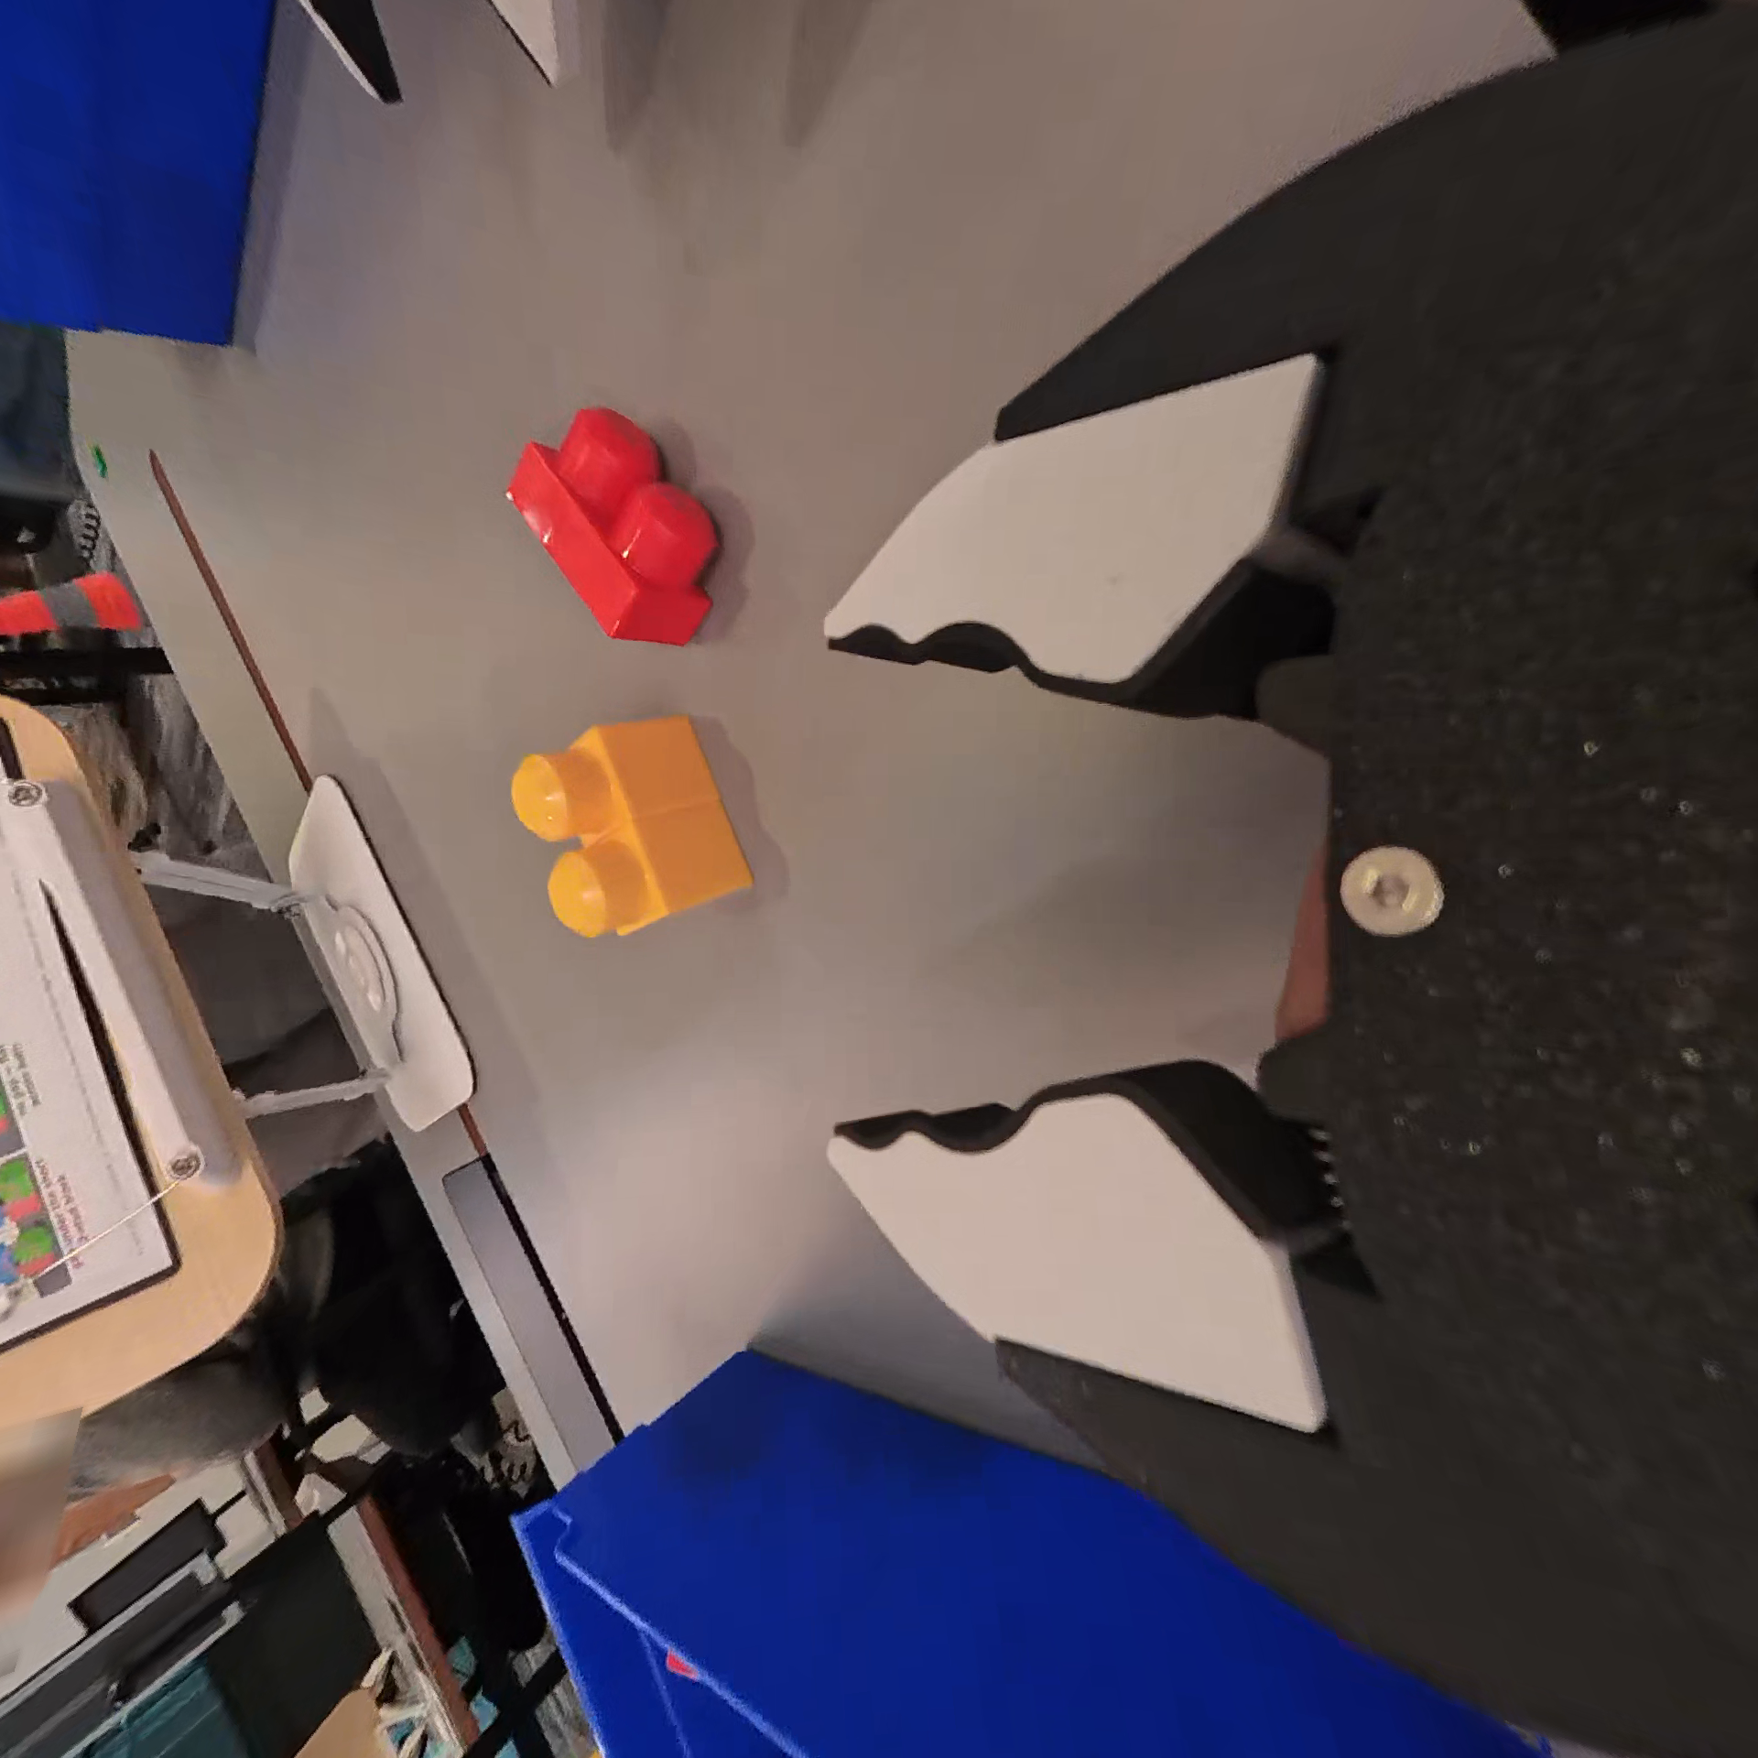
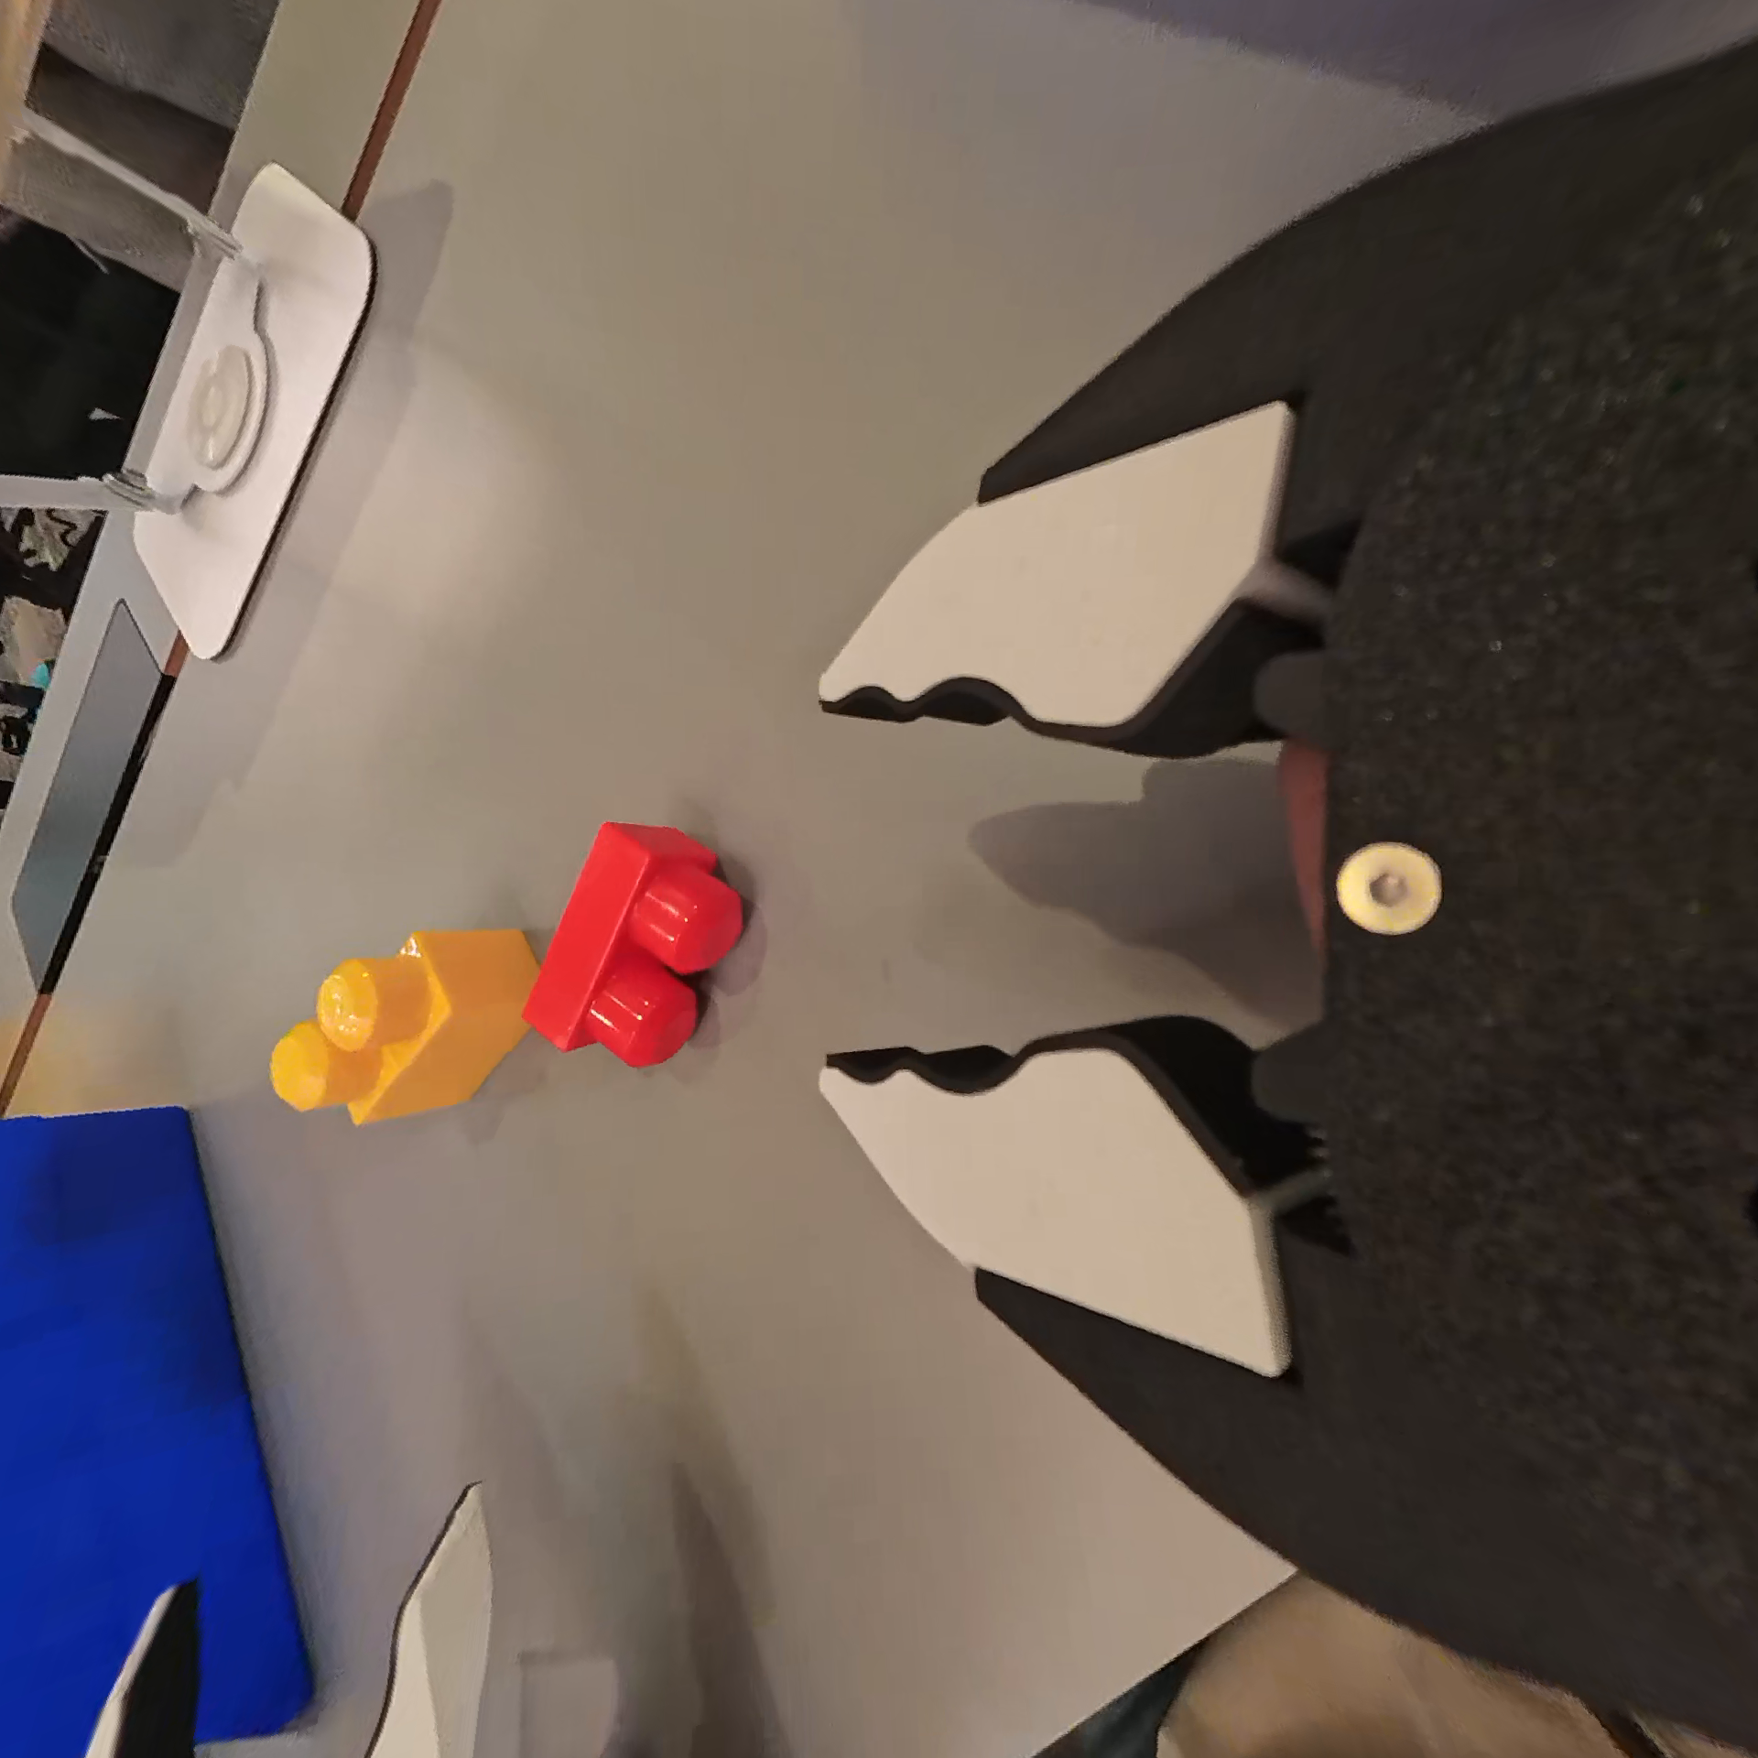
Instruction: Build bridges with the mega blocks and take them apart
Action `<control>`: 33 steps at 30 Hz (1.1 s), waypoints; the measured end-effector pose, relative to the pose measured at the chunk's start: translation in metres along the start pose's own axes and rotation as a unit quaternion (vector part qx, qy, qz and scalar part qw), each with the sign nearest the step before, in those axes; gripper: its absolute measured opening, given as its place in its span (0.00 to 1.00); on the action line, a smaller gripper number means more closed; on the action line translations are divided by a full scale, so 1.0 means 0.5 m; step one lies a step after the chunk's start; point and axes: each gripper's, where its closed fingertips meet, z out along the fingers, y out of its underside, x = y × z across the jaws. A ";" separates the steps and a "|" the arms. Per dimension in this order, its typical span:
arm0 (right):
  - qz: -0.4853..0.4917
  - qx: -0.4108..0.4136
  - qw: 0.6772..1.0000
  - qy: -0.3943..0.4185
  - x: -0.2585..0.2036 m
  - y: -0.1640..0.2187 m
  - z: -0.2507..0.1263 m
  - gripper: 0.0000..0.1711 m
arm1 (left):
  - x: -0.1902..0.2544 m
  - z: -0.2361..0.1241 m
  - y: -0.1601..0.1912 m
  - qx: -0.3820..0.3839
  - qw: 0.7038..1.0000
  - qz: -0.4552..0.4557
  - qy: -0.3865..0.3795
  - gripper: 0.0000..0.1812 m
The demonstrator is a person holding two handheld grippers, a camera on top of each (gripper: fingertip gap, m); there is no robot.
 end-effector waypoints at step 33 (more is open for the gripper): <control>-0.480 -0.264 0.825 -0.139 -0.011 -0.012 0.186 0.28 | -0.014 0.002 0.025 -0.033 0.996 -0.067 0.056 0.50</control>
